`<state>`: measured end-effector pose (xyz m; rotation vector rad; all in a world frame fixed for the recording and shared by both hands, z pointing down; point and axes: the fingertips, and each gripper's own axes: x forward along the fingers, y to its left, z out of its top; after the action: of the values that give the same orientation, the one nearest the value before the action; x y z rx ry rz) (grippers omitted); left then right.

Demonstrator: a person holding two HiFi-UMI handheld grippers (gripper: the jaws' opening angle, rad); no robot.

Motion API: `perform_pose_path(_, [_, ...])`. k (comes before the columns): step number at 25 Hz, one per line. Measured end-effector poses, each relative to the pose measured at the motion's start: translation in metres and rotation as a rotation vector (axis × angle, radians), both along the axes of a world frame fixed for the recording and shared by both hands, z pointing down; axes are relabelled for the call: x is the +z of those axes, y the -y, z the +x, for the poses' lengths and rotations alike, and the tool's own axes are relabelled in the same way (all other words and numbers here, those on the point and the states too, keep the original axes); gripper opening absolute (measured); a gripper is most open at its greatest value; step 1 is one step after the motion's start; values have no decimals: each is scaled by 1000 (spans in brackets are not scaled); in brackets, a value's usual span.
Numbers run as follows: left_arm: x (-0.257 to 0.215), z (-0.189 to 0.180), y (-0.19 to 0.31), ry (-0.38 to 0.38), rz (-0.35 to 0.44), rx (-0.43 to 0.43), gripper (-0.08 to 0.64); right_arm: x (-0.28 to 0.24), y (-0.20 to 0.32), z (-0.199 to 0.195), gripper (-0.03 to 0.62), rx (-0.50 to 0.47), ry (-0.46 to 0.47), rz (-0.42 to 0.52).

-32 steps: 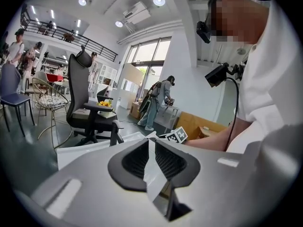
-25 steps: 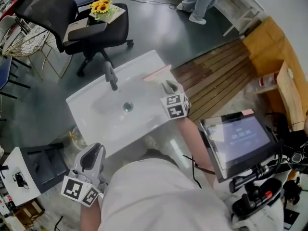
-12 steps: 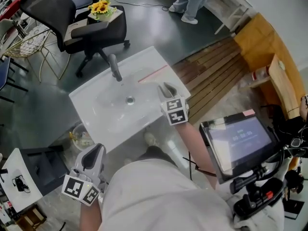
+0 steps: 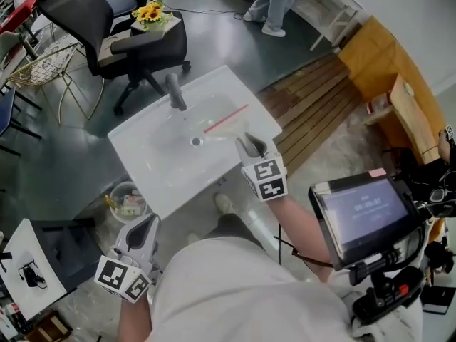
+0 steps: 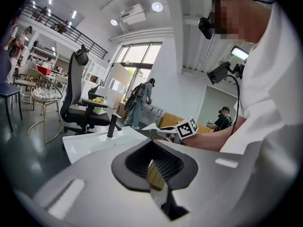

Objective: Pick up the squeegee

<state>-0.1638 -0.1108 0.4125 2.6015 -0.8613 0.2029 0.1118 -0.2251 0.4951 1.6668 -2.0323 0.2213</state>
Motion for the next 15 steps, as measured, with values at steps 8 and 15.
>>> perform_pose_path(8, [3,-25,-38,-18,6,45,8,-21,-63,-37,100,-9,12,14])
perform_pose_path(15, [9,-24,-32,-14,-7,59,8,-22,-71,-50,100,-33,22,5])
